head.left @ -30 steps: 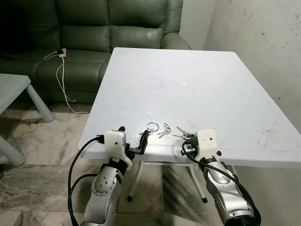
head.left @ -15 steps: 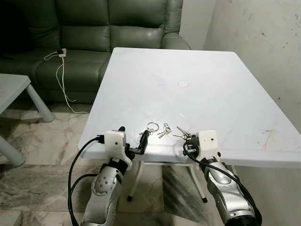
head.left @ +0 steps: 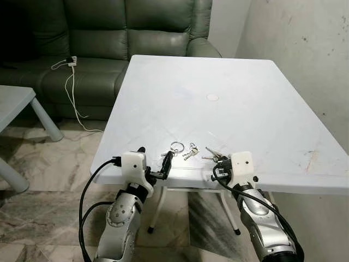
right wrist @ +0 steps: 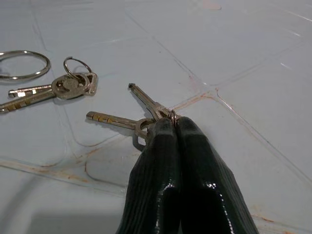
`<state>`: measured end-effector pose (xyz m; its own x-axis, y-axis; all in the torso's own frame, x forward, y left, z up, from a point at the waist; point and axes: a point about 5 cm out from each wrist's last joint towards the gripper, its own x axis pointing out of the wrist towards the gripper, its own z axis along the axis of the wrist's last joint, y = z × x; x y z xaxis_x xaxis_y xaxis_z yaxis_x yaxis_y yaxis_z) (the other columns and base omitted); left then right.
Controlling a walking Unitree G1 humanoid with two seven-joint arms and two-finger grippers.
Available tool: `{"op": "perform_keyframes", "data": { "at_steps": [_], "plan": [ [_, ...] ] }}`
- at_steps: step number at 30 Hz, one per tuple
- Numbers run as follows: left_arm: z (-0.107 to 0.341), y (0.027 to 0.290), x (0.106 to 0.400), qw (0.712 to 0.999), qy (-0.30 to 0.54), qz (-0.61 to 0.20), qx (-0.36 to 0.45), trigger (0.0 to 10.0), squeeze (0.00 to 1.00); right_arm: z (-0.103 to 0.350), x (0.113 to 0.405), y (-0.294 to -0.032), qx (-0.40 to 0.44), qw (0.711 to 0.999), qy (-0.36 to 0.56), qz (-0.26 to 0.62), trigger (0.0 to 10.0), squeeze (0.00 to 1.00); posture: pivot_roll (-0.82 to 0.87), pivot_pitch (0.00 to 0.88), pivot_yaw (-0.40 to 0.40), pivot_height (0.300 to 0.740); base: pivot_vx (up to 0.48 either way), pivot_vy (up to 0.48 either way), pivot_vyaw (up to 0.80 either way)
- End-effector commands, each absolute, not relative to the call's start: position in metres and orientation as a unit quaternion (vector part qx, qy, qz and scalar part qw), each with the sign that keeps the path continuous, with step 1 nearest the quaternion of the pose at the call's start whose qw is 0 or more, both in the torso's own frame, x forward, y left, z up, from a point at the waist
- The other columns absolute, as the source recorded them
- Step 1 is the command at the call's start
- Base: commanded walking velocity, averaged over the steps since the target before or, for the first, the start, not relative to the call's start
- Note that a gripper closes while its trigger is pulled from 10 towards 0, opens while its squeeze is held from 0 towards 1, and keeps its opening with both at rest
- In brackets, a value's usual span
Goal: Hang keys on a hook
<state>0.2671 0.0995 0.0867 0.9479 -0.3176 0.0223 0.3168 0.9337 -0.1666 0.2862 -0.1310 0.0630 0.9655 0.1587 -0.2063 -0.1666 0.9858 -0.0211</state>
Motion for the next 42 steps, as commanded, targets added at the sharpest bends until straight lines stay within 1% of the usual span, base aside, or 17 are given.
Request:
{"op": "perform_keyframes", "data": {
  "at_steps": [1, 9, 11, 13, 14, 16, 17, 18, 19, 20, 21, 22, 25, 29, 33, 39, 42],
  "plan": [
    [0.094, 0.092, 0.269, 0.982, -0.008, -0.169, -0.088, 10.0, 0.0, 0.067, 0.288, -0.135, -0.017, 0.993, 0.092, 0.074, 0.0, 0.0, 0.03, 0.004, -0.067, 0.74, 0.0, 0.0, 0.0],
    [0.1, 0.095, 0.277, 0.983, -0.018, -0.158, -0.094, 10.0, 0.0, 0.087, 0.295, -0.129, 0.019, 0.996, 0.032, 0.079, 0.0, 0.0, 0.03, 0.0, -0.065, 0.74, 0.0, 0.0, 0.0],
    [0.105, 0.1, 0.283, 0.984, -0.027, -0.144, -0.098, 10.0, 0.0, 0.1, 0.299, -0.128, 0.039, 0.996, 0.001, 0.084, 1.9, 0.0, 0.02, 0.0, -0.063, 0.74, 0.0, 0.0, 0.0],
    [0.108, 0.103, 0.286, 0.985, -0.031, -0.136, -0.103, 10.0, 0.0, 0.103, 0.301, -0.129, 0.041, 0.996, -0.006, 0.08, 2.2, 0.0, 0.02, 0.0, -0.063, 0.74, 0.0, 0.0, 0.0],
    [0.11, 0.105, 0.288, 0.985, -0.033, -0.132, -0.106, 10.0, 0.0, 0.106, 0.302, -0.13, 0.046, 0.996, -0.013, 0.08, 2.0, 0.0, 0.02, 0.0, -0.063, 0.74, 0.0, 0.0, 0.0],
    [0.115, 0.109, 0.294, 0.986, -0.04, -0.121, -0.11, 10.0, 0.0, 0.113, 0.305, -0.13, 0.057, 0.995, -0.022, 0.08, 2.5, 0.0, 0.02, 0.0, -0.061, 0.74, 0.0, 0.0, 0.0],
    [0.12, 0.112, 0.297, 0.986, -0.047, -0.115, -0.113, 10.0, 0.0, 0.117, 0.307, -0.132, 0.056, 0.995, -0.028, 0.075, 3.6, 0.0, 0.02, 0.0, -0.059, 0.74, 0.0, 0.0, 0.0],
    [0.121, 0.113, 0.298, 0.986, -0.05, -0.113, -0.114, 10.0, 0.0, 0.118, 0.308, -0.132, 0.057, 0.995, -0.029, 0.074, 3.6, 0.0, 0.02, 0.0, -0.058, 0.74, 0.0, 0.0, 0.0],
    [0.123, 0.115, 0.3, 0.986, -0.053, -0.111, -0.114, 10.0, 0.0, 0.12, 0.31, -0.132, 0.06, 0.995, -0.033, 0.074, 4.2, 0.0, 0.02, 0.0, -0.057, 0.74, 0.0, 0.0, 0.0],
    [0.128, 0.118, 0.304, 0.986, -0.06, -0.104, -0.112, 10.0, 0.0, 0.125, 0.312, -0.132, 0.064, 0.994, -0.042, 0.079, 7.7, 0.0, 0.02, 0.0, -0.055, 0.74, 0.0, 0.0, 0.0],
    [0.128, 0.118, 0.304, 0.986, -0.06, -0.104, -0.112, 10.0, 0.0, 0.125, 0.312, -0.132, 0.064, 0.994, -0.042, 0.079, 7.7, 0.0, 0.02, 0.0, -0.055, 0.74, 0.0, 0.0, 0.0],
    [0.134, 0.121, 0.308, 0.987, -0.068, -0.099, -0.11, 10.0, 0.0, 0.13, 0.314, -0.132, 0.067, 0.993, -0.049, 0.086, 10.0, 0.0, 0.02, 0.0, -0.054, 0.74, 0.0, 0.0, 0.0],
    [0.139, 0.125, 0.312, 0.986, -0.077, -0.094, -0.113, 10.0, 0.0, 0.136, 0.317, -0.132, 0.076, 0.991, -0.058, 0.092, 10.0, 0.0, 0.02, 0.0, -0.053, 0.74, 0.0, 0.0, 0.0],
    [0.149, 0.131, 0.319, 0.986, -0.094, -0.083, -0.11, 10.0, 0.0, 0.15, 0.319, -0.134, 0.077, 0.985, -0.104, 0.114, 10.0, 0.0, 0.02, 0.0, -0.052, 0.74, 0.0, 0.0, 0.0],
    [0.153, 0.134, 0.321, 0.986, -0.101, -0.077, -0.111, 10.0, 0.0, 0.155, 0.319, -0.137, 0.064, 0.983, -0.121, 0.119, 10.0, 0.0, 0.02, 0.0, -0.049, 0.74, 0.0, 0.0, 0.0],
    [0.151, 0.137, 0.322, 0.986, -0.098, -0.064, -0.117, 10.0, 0.0, 0.147, 0.322, -0.137, 0.042, 0.988, -0.098, 0.116, 10.0, 0.0, 0.01, 0.0, -0.044, 0.74, 0.0, 0.0, 0.0],
    [0.15, 0.138, 0.323, 0.987, -0.095, -0.058, -0.114, 10.0, 0.0, 0.144, 0.323, -0.136, 0.038, 0.989, -0.088, 0.114, 10.0, 0.0, 0.01, 0.0, -0.043, 0.74, 0.0, 0.0, -0.77]
  ]
}}
